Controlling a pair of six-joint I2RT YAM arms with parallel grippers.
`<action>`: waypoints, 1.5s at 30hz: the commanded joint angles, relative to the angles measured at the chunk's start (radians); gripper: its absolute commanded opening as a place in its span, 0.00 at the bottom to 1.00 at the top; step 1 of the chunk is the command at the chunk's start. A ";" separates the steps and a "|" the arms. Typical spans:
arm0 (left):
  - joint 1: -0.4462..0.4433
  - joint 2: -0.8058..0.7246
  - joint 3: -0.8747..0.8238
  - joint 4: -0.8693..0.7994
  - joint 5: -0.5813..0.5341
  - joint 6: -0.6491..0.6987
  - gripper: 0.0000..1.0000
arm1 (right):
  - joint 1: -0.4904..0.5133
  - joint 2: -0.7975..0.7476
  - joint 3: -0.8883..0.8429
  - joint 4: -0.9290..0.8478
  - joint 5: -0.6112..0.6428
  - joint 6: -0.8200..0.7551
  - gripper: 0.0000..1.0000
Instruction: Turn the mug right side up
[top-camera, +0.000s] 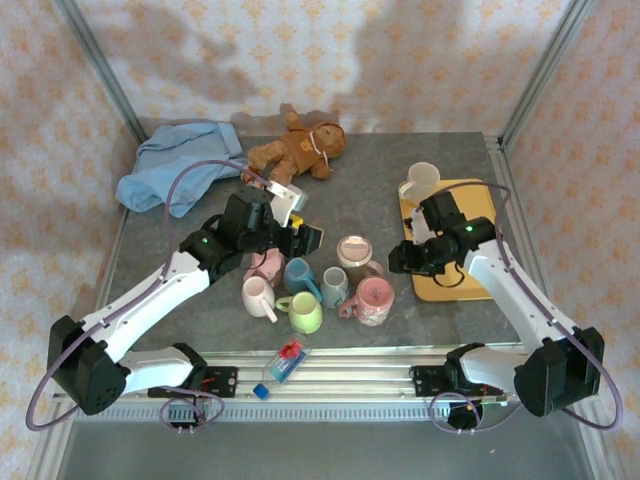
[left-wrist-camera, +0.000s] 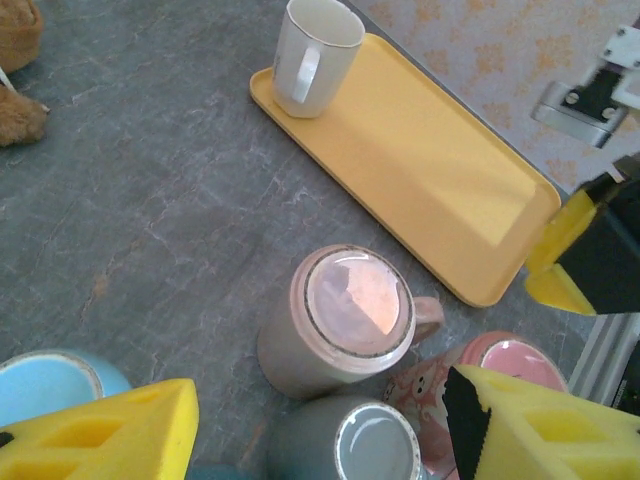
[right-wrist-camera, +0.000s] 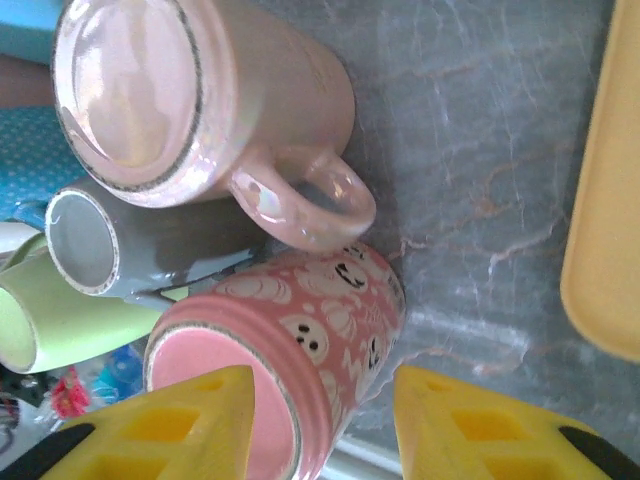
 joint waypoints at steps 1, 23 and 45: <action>0.016 -0.032 -0.013 -0.049 0.029 0.009 0.67 | 0.042 0.026 0.024 0.085 0.048 -0.203 0.41; 0.031 -0.098 -0.071 -0.136 0.018 0.075 0.65 | 0.081 0.266 0.083 0.155 -0.010 -0.620 0.49; 0.038 -0.113 -0.085 -0.161 -0.013 0.101 0.64 | 0.113 0.337 0.104 0.195 0.116 -0.586 0.44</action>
